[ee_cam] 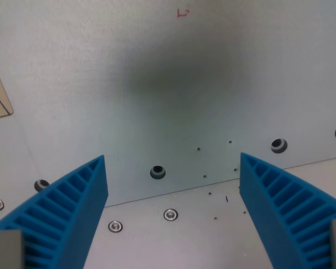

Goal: Rotate around gripper positive z

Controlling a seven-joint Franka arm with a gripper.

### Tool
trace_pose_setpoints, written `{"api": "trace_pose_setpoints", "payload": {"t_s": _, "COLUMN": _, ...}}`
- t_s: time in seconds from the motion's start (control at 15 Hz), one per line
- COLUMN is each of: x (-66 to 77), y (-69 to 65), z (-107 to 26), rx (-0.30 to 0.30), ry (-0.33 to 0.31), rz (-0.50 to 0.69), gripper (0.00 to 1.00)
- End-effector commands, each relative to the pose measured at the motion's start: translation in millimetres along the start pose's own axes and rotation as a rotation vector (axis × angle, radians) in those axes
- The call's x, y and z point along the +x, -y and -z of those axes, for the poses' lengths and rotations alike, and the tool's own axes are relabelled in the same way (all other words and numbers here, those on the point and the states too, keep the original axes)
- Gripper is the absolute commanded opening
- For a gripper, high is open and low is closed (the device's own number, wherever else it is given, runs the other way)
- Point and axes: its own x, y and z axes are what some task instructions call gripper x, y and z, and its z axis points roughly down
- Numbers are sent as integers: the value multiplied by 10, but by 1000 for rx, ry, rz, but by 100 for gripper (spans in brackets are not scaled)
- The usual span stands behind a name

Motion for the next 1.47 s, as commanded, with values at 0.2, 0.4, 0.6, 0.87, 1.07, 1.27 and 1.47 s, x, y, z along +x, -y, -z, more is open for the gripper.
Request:
{"api": "trace_pose_setpoints", "payload": {"t_s": 0.2, "x": 3, "y": -1, "z": 27, "rx": 1, "ry": -7, "rz": -35, "gripper": 100}}
{"api": "trace_pose_setpoints", "payload": {"t_s": 0.4, "x": 3, "y": -1, "z": 27, "rx": 2, "ry": -7, "rz": -70, "gripper": 100}}
{"api": "trace_pose_setpoints", "payload": {"t_s": 0.6, "x": 3, "y": -1, "z": 27, "rx": 2, "ry": -7, "rz": -105, "gripper": 100}}
{"api": "trace_pose_setpoints", "payload": {"t_s": 0.87, "x": 3, "y": -1, "z": 27, "rx": 2, "ry": -7, "rz": -152, "gripper": 100}}
{"api": "trace_pose_setpoints", "payload": {"t_s": 1.07, "x": 3, "y": -1, "z": 27, "rx": 2, "ry": -7, "rz": -187, "gripper": 100}}
{"api": "trace_pose_setpoints", "payload": {"t_s": 1.27, "x": 3, "y": -1, "z": 27, "rx": 2, "ry": -7, "rz": -222, "gripper": 100}}
{"api": "trace_pose_setpoints", "payload": {"t_s": 1.47, "x": 3, "y": -1, "z": 27, "rx": 2, "ry": -7, "rz": -257, "gripper": 100}}
